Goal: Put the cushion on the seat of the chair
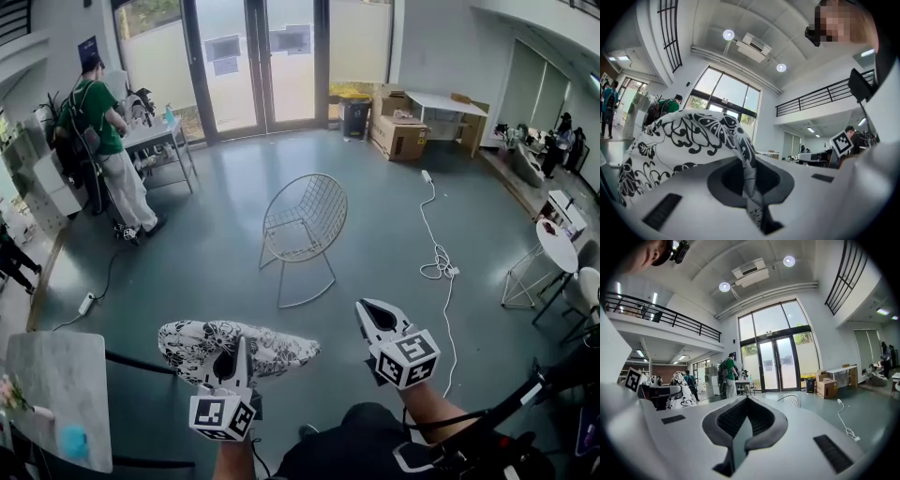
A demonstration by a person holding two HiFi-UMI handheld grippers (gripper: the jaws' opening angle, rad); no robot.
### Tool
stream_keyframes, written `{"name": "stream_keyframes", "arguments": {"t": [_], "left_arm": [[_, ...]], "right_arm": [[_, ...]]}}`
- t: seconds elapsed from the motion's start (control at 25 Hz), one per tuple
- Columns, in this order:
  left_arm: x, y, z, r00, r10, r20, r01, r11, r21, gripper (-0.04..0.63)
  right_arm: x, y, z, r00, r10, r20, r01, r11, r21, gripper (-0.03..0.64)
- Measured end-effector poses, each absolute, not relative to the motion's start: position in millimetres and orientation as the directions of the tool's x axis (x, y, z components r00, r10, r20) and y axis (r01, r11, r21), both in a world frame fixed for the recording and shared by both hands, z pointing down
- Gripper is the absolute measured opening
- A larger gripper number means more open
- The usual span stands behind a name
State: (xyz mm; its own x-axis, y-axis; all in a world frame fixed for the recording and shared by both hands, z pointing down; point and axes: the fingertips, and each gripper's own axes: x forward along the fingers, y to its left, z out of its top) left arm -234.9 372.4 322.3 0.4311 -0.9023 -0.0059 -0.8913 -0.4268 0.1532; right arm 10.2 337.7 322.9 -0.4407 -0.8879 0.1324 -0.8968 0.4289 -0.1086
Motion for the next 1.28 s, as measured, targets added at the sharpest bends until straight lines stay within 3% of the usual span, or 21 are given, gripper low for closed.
{"name": "stream_keyframes", "arguments": {"t": [0.68,1.28], "left_arm": [[-256,333,326,0.454,-0.89,0.03,-0.886,-0.448,0.118,0.02],[-249,216,325,0.397,-0.916,0.066,-0.915,-0.389,0.108,0.02]], "right_arm": [[-13,284,321,-0.464,-0.879,0.109,-0.885,0.455,-0.104,0.008],[7,168,316,-0.483,-0.872,0.079,-0.875,0.477,-0.085,0.008]]}}
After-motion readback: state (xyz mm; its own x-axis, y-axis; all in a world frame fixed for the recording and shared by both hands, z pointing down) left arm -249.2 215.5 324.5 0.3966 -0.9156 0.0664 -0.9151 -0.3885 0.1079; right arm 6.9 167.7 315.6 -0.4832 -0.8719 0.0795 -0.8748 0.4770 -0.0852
